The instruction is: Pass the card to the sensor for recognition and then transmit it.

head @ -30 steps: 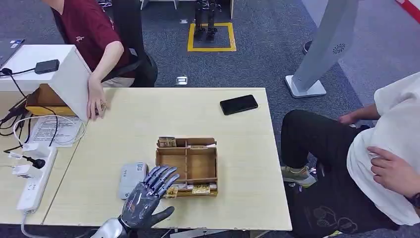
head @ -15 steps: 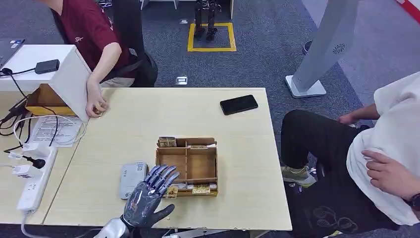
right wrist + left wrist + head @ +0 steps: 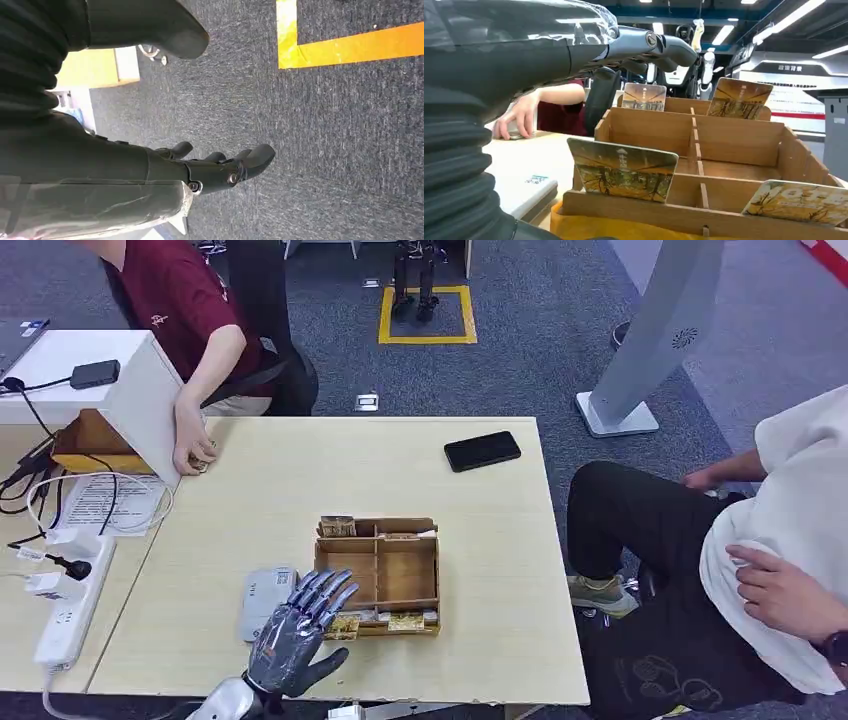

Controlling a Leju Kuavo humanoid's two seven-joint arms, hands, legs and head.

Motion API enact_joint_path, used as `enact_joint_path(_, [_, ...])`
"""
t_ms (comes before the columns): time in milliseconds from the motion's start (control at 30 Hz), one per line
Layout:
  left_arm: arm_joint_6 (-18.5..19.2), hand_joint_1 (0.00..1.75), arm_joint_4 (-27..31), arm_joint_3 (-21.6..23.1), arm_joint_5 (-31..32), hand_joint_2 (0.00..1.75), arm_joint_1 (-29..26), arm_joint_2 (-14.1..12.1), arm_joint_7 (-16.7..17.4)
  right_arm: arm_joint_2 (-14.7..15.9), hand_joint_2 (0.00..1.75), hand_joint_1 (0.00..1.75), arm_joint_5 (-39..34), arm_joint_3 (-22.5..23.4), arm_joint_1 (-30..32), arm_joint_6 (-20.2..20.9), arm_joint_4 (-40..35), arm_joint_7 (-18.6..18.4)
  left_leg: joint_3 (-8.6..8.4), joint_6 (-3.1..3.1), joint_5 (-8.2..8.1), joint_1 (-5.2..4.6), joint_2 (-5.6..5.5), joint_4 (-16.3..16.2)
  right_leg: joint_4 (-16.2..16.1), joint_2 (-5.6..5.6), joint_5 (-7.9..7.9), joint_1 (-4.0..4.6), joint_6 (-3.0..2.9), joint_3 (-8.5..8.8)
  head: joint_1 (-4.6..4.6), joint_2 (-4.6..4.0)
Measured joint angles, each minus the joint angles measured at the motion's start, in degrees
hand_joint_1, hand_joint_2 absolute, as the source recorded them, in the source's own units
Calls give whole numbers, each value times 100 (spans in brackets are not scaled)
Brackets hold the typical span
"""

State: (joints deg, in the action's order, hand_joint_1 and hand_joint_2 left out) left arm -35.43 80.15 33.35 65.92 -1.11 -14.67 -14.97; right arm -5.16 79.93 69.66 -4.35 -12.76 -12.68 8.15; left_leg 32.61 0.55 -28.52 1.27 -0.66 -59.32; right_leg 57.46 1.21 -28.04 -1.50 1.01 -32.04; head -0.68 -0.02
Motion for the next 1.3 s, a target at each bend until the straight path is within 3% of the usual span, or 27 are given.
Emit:
enact_joint_path(500, [7,0,-138,-13,4,175,-1,46,35,0,175,0,26,0,1,-2,0,13,1,0,0,0,0,0,0,0,0,0,0,0,0,0])
enact_joint_path(533, [13,63,-144,-15,-9,175,-1,48,46,0,175,0,26,0,1,-2,0,11,1,0,0,0,0,0,0,0,0,0,0,0,0,0])
enact_joint_path(567, [20,175,-157,-18,-13,175,-1,48,52,0,175,0,26,0,1,0,0,11,0,0,0,0,0,0,0,0,0,0,0,0,0,0])
enact_joint_path(633, [83,175,-166,-28,-57,175,0,52,61,0,175,0,26,0,1,0,0,7,1,0,0,0,0,0,0,0,0,0,0,0,2,0])
enact_joint_path(667, [135,154,-170,-44,-74,175,1,52,65,0,175,0,26,0,1,-2,0,7,0,0,0,0,0,0,0,0,0,0,0,0,0,0])
enact_joint_path(700, [166,159,-184,-59,-81,175,0,52,68,0,175,0,26,0,1,-2,0,9,1,0,0,0,0,0,0,0,0,0,0,0,0,0])
enact_joint_path(733, [175,175,-192,-68,-94,175,-1,52,70,0,175,0,26,0,1,-2,0,18,0,0,0,0,0,0,0,0,0,0,0,0,0,0])
enact_joint_path(1300, [240,175,-212,-103,-254,175,-7,81,48,2,175,0,-76,0,-4,-2,0,225,1,0,0,0,0,0,0,-1,0,0,0,1,0,0])
